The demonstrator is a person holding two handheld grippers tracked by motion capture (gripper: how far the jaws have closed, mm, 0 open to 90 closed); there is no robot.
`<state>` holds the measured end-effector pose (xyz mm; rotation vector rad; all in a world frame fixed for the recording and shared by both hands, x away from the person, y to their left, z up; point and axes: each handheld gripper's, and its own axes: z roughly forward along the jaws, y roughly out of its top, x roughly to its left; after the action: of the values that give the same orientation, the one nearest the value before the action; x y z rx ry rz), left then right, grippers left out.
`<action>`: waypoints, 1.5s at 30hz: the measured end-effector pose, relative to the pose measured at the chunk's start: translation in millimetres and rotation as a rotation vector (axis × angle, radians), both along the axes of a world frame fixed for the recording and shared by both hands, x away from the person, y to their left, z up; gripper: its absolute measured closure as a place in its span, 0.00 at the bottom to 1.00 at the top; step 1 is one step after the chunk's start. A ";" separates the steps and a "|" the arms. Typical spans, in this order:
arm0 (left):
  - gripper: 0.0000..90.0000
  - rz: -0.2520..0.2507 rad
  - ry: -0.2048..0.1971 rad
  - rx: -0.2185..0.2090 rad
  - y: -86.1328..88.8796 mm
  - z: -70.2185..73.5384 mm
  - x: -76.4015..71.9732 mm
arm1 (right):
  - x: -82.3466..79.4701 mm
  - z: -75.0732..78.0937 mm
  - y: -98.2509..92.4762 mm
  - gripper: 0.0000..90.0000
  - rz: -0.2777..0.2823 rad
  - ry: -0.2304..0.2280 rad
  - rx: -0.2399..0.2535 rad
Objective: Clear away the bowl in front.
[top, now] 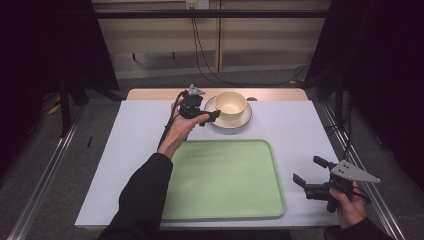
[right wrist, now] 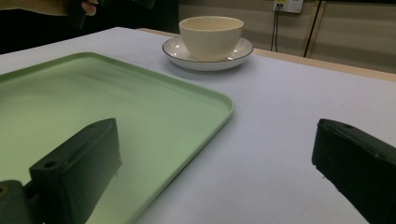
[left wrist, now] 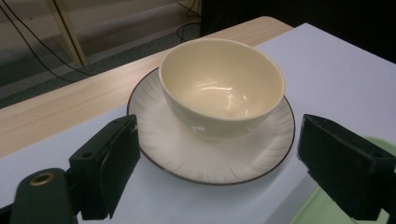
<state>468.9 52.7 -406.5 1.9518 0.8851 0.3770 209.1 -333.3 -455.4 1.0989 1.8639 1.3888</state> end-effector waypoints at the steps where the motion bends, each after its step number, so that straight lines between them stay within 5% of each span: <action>1: 0.14 0.000 0.000 0.000 0.0 0.0 0.0 | 0.0 0.0 0.0 0.01 0.001 0.000 0.000; 10: 0.12 0.025 -0.010 0.040 -13.5 2.1 21.0 | -0.2 0.1 -0.7 0.01 0.007 -0.003 -0.003; 17: 0.15 0.040 0.017 0.083 -22.8 -5.6 35.9 | 0.0 -0.2 -0.3 0.01 0.014 -0.004 -0.001; 21: 0.18 0.067 0.029 0.076 -29.6 -12.0 42.2 | -0.2 -0.2 -0.6 0.01 0.015 -0.004 -0.002; 23: 0.20 0.088 0.068 0.042 -34.0 -15.0 45.2 | -0.4 -0.1 -0.5 0.01 0.014 -0.005 0.001; 28: 0.24 0.066 0.063 0.085 -44.5 -19.6 50.5 | 0.2 -0.3 -0.4 0.01 0.020 -0.004 0.001; 36: 0.37 0.085 0.119 0.131 -50.7 -27.8 60.3 | 0.0 -0.8 1.3 0.01 0.033 0.006 0.010; 45: 0.47 0.100 0.222 0.116 -53.8 -33.4 65.9 | 0.0 -0.5 0.1 0.02 0.029 -0.003 0.007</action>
<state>534.8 -1.0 -439.9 2.0893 1.1285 0.2774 209.1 -333.1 -455.8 1.0766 1.8818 1.4137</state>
